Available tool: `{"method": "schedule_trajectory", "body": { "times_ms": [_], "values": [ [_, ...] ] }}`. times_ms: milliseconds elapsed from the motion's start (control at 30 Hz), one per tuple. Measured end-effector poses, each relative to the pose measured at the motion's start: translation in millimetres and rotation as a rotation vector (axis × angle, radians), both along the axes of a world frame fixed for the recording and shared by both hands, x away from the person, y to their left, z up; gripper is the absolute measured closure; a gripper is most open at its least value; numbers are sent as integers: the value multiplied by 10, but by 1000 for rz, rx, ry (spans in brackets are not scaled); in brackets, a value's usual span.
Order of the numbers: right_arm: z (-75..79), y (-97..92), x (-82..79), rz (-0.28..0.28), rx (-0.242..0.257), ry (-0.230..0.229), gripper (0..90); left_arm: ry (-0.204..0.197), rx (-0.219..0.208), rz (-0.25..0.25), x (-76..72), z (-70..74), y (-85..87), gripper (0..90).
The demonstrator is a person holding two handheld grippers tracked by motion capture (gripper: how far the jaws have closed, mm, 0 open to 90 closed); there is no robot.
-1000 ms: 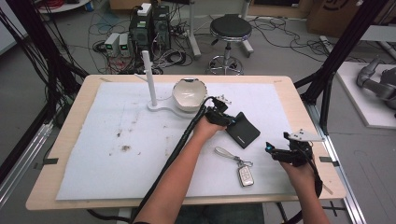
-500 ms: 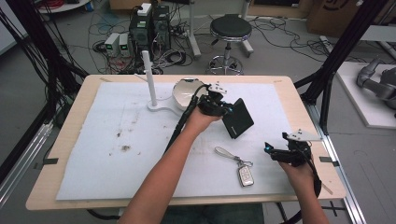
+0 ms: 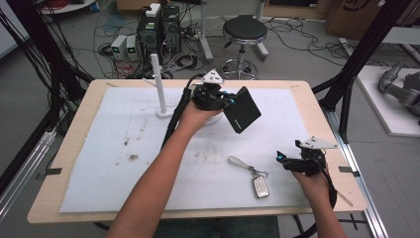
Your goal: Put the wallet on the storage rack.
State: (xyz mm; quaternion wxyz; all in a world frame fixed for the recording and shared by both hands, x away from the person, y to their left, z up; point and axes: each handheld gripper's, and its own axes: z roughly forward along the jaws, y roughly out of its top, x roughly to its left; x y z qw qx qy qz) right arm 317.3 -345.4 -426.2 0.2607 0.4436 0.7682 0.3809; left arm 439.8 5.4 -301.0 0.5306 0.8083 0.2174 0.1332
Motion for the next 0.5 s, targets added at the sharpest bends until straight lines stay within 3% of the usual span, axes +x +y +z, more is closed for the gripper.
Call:
{"method": "schedule_trajectory", "body": {
  "times_ms": [167,500],
  "values": [
    [-3,41,24,10,0,2,154,-28,-8,44,-12,170,264,817],
    [-11,86,56,18,-9,2,154,-62,-9,110,-36,362,573,817]
  ]
}}
